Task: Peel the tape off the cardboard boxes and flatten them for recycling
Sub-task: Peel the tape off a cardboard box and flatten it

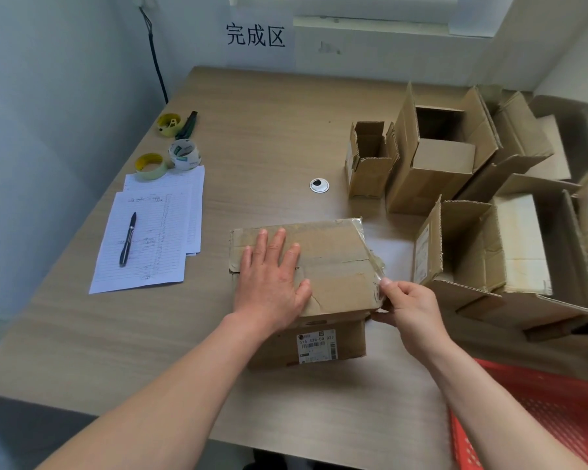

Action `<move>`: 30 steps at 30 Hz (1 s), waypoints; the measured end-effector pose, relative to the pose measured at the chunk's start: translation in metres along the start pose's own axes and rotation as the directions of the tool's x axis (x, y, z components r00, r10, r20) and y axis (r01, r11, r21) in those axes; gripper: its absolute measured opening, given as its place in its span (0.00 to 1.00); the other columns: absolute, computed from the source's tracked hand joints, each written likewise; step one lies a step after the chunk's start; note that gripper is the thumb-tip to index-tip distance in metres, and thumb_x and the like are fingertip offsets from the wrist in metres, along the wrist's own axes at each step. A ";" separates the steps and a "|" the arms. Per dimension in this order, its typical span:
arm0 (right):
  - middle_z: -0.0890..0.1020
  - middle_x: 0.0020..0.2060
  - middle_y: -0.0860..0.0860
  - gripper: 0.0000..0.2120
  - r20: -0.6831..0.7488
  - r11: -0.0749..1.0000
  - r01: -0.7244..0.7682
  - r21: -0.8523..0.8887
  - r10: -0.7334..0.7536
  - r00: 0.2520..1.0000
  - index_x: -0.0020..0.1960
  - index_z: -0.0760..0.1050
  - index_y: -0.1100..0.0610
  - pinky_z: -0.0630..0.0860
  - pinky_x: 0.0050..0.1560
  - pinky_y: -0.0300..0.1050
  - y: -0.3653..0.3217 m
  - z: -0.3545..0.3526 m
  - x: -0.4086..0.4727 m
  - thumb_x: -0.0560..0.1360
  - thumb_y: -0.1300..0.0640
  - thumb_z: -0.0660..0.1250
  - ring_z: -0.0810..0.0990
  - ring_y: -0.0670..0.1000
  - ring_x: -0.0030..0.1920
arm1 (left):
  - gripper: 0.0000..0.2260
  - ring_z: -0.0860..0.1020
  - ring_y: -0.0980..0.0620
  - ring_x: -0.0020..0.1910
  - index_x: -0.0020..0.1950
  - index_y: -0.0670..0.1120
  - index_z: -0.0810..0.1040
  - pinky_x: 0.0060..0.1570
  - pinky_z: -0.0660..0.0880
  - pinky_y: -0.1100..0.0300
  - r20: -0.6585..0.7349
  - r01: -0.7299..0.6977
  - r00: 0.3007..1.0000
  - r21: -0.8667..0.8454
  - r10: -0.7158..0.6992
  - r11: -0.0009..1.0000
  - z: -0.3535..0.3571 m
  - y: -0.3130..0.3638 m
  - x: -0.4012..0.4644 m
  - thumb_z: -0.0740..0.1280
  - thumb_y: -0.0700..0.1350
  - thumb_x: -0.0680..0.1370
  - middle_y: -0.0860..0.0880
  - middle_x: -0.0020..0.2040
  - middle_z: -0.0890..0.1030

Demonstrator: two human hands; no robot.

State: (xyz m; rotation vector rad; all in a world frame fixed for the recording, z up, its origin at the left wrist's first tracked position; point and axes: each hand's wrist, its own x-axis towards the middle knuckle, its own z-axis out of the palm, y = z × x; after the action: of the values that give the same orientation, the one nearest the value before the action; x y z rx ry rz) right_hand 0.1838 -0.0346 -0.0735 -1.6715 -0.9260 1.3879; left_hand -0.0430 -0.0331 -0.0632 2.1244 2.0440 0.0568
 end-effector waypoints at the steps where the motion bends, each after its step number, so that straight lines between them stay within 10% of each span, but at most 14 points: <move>1: 0.85 0.38 0.59 0.18 0.014 0.999 -0.033 0.036 0.033 0.999 0.40 0.79 0.65 0.84 0.39 0.48 -0.001 -0.001 0.000 0.83 0.56 0.62 0.84 0.56 0.42 | 0.30 0.40 0.43 0.80 0.80 0.52 0.55 0.78 0.42 0.44 -0.001 -0.001 1.000 0.004 0.001 1.000 0.000 0.000 0.000 0.55 0.60 0.80 0.48 0.82 0.44; 8: 0.86 0.51 0.57 0.20 0.135 0.956 -0.169 0.241 0.140 0.981 0.57 0.81 0.63 0.82 0.51 0.55 0.013 -0.004 -0.008 0.85 0.51 0.55 0.84 0.54 0.55 | 0.30 0.39 0.44 0.80 0.80 0.52 0.54 0.78 0.42 0.44 0.003 -0.008 1.000 0.012 0.008 1.000 0.001 -0.001 -0.002 0.55 0.60 0.80 0.48 0.82 0.43; 17: 0.85 0.39 0.58 0.05 0.026 0.929 -0.134 0.346 0.133 0.991 0.45 0.79 0.67 0.83 0.37 0.42 0.022 -0.007 -0.018 0.79 0.67 0.66 0.85 0.51 0.39 | 0.30 0.38 0.44 0.80 0.80 0.52 0.53 0.78 0.41 0.44 0.006 -0.012 1.000 0.023 0.012 1.000 0.002 -0.001 -0.003 0.54 0.60 0.80 0.48 0.82 0.43; 30: 0.82 0.35 0.53 0.09 -0.054 0.994 0.058 -0.093 -0.063 0.997 0.40 0.78 0.61 0.81 0.43 0.52 0.034 -0.009 -0.020 0.74 0.72 0.68 0.79 0.50 0.39 | 0.30 0.40 0.43 0.80 0.80 0.52 0.56 0.77 0.42 0.44 -0.013 -0.022 1.000 0.023 0.022 0.999 0.004 -0.002 -0.003 0.55 0.61 0.80 0.48 0.82 0.45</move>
State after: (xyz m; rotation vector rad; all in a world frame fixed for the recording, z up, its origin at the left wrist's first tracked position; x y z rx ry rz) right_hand 0.1917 -0.0686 -0.0944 -1.7269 -1.0130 1.2683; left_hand -0.0442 -0.0365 -0.0676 2.1663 2.0382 0.0508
